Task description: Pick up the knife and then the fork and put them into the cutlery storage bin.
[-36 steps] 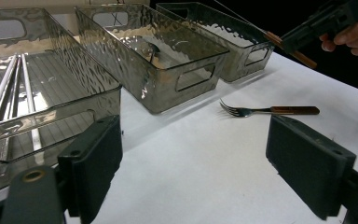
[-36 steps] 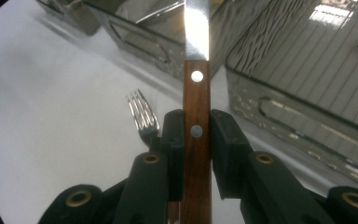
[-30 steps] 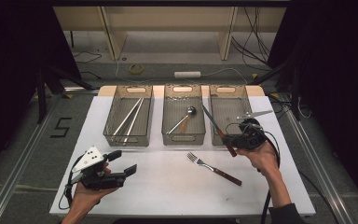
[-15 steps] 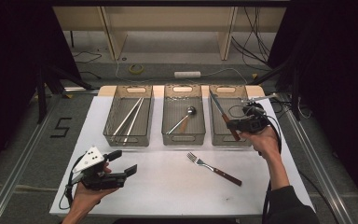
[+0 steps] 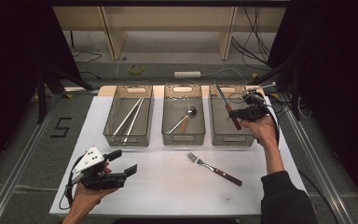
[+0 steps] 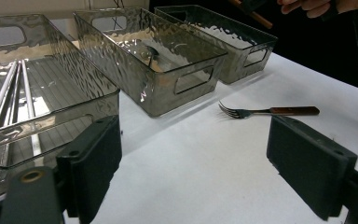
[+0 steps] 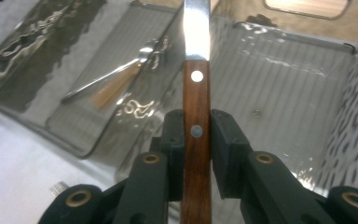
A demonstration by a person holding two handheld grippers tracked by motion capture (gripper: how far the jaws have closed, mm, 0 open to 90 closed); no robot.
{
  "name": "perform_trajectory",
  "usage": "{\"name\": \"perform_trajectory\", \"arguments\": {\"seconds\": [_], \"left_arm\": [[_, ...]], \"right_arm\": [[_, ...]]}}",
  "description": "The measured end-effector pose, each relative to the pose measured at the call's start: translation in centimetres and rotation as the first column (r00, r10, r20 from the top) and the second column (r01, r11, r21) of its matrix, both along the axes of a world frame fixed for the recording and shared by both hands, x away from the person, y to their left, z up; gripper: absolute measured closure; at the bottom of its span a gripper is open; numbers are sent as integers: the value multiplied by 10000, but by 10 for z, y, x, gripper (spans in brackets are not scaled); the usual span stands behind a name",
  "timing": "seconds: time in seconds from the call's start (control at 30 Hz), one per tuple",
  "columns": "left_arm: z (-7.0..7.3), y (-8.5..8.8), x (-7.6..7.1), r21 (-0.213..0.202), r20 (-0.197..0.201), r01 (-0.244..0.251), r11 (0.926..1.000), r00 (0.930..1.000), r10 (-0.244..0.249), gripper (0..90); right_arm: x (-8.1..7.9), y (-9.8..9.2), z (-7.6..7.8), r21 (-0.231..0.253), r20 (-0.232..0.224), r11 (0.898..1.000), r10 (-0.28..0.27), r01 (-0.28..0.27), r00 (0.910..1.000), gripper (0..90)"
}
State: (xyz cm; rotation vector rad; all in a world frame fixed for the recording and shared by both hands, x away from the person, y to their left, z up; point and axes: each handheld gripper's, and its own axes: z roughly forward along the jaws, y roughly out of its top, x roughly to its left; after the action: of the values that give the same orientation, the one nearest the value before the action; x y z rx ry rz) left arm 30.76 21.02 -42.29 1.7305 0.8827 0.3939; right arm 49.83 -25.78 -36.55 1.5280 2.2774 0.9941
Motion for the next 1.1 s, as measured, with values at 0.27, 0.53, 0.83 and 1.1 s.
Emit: {"name": "perform_trajectory", "arguments": {"seconds": [0.27, 0.53, 0.83, 1.1], "left_arm": [[0, 0, 0, -14, 15, 3, 10000, 10000, -3, 176], [0, 0, 0, 12, 6, 8, 10000, 10000, -8, 176], [1, 0, -1, -3, 178, -30, 10000, 9998, 30, 176], [2, 1, -1, -35, 192, -58, 10000, 9998, 59, 176]], "right_arm": [[10, 0, -11, -102, -275, 9987, -506, 503, 9983, 769], [18, 0, -19, -312, -480, 9958, -880, 865, 9950, 769], [23, 5, -26, -569, -727, 9932, -1051, 1011, 9918, 768], [28, 11, -35, -846, -1014, 9900, -1211, 1128, 9874, 768]]}}
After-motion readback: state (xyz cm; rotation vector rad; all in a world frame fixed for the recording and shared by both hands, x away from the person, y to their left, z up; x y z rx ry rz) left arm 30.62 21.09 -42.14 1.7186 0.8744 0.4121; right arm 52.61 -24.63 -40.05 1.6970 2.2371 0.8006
